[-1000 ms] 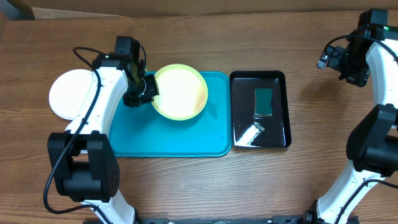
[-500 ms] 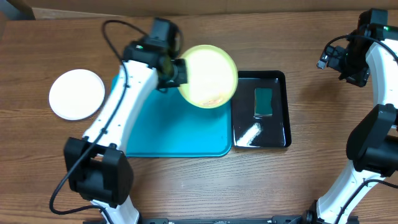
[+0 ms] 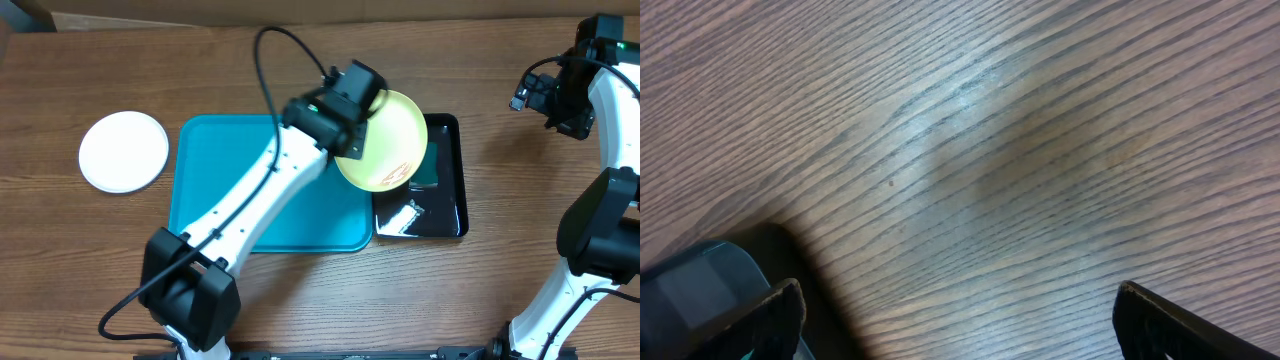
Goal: Clean dirty plates on tray and stack at the side
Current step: 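Tip the yellow plate over the black tray with left gripper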
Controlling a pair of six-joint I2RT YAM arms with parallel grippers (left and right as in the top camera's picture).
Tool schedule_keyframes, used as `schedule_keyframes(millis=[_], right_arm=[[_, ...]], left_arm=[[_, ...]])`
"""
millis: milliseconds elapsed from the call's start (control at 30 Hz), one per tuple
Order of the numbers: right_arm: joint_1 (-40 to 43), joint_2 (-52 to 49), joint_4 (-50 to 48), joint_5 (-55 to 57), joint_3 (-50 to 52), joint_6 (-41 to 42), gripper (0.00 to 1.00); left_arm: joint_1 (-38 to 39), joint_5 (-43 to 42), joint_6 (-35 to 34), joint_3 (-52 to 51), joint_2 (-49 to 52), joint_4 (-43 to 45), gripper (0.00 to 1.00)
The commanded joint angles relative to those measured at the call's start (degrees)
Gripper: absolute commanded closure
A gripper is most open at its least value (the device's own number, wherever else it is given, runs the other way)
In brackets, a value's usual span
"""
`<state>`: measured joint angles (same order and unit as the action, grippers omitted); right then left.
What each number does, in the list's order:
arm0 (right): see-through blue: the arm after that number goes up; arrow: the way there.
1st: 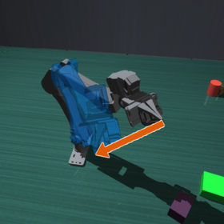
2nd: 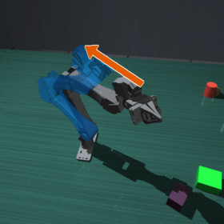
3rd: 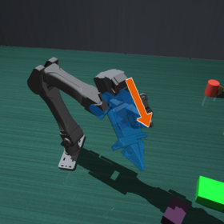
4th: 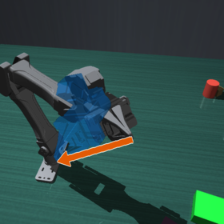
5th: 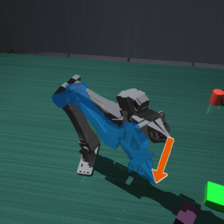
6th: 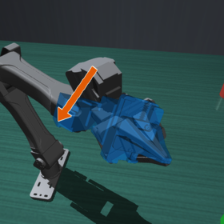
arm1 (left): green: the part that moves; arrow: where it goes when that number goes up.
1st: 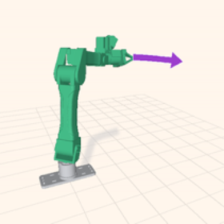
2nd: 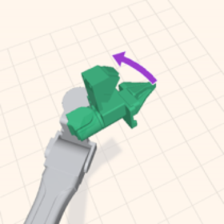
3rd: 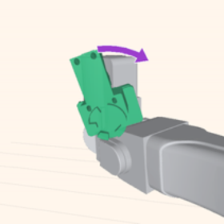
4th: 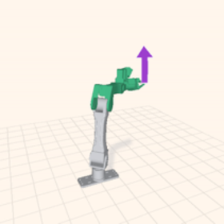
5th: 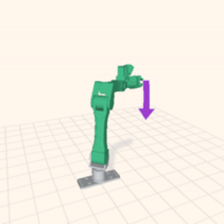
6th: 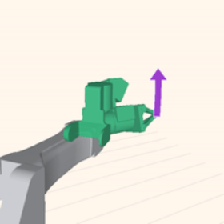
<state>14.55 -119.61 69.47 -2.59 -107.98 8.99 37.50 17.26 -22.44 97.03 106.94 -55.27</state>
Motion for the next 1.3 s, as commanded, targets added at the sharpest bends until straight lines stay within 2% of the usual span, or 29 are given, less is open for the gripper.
schedule_keyframes(millis=[0,433,933,1267], right_arm=[[0.11,1.09,-0.20,-0.02,-0.72,0.17,0.00],[0.11,1.09,-0.20,-0.02,-0.72,0.17,0.00],[0.11,1.09,-0.20,-0.02,-0.72,0.17,0.00],[0.11,1.09,-0.20,-0.02,-0.72,0.17,0.00]], left_arm=[[4.04,11.47,-1.18,1.79,-1.79,0.31,0.96],[18.29,37.66,-0.85,1.79,-1.79,0.55,0.96],[28.02,58.47,0.17,1.79,-1.79,1.73,0.96],[28.89,59.58,0.13,1.79,-1.79,1.77,0.96]])
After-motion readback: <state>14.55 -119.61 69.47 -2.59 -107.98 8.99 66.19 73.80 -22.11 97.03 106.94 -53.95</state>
